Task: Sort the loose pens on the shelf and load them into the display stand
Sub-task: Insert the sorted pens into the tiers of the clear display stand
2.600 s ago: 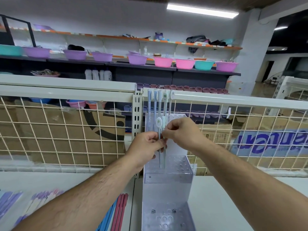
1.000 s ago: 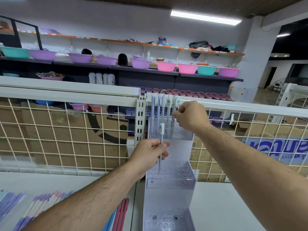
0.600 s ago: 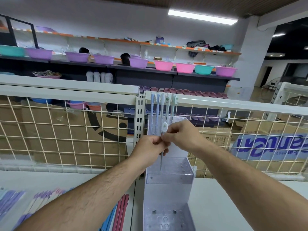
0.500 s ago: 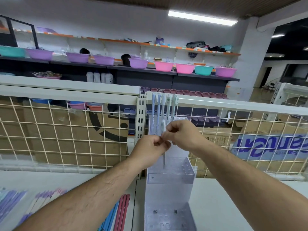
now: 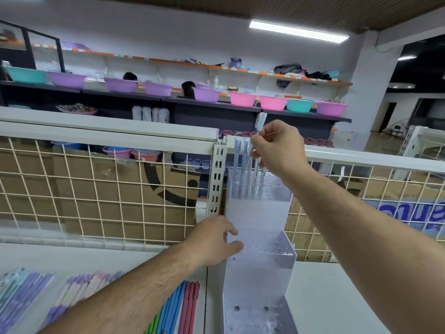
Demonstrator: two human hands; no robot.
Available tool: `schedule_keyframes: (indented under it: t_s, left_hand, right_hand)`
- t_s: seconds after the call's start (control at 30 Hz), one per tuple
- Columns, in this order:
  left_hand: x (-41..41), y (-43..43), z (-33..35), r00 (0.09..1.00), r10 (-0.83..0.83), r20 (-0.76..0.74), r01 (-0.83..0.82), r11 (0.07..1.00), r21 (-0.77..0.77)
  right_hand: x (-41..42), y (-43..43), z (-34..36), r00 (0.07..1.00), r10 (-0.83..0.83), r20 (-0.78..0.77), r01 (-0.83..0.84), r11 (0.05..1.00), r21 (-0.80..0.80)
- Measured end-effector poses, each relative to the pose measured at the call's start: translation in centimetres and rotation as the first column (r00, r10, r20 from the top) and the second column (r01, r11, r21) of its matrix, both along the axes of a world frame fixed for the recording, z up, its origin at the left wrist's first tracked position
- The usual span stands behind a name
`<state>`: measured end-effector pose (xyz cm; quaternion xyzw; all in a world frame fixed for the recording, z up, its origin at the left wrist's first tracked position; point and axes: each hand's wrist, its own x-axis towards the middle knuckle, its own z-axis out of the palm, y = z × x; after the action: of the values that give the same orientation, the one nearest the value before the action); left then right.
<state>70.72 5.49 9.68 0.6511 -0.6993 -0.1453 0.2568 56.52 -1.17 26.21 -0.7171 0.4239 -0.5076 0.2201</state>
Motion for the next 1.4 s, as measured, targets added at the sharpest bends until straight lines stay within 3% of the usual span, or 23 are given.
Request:
schedule_keyframes:
  t_s: [0.37, 0.93, 1.17, 1.4]
  left_hand:
    - [0.5, -0.4, -1.6, 0.985, -0.037, -0.167, 0.026, 0.997, -0.066]
    - [0.9, -0.8, -2.0, 0.986, -0.047, -0.162, 0.035, 0.997, -0.072]
    - [1.3, -1.2, -2.4, 0.981, -0.075, -0.177, 0.063, 0.995, -0.074]
    - [2.2, 0.6, -2.8, 0.934, -0.098, -0.343, 0.096, 0.995, -0.023]
  right_hand:
    - [2.0, -1.0, -1.7, 0.991, -0.069, -0.113, 0.069, 0.998, -0.012]
    - [2.2, -0.7, -4.9, 0.936, -0.108, -0.335, 0.142, 0.987, 0.079]
    - [0.1, 2.0, -9.1, 0.939, -0.153, -0.309, 0.192, 0.976, 0.099]
    - [-1.9, 4.2, -13.2, 0.957, -0.066, -0.282, 0.139, 0.959, 0.248]
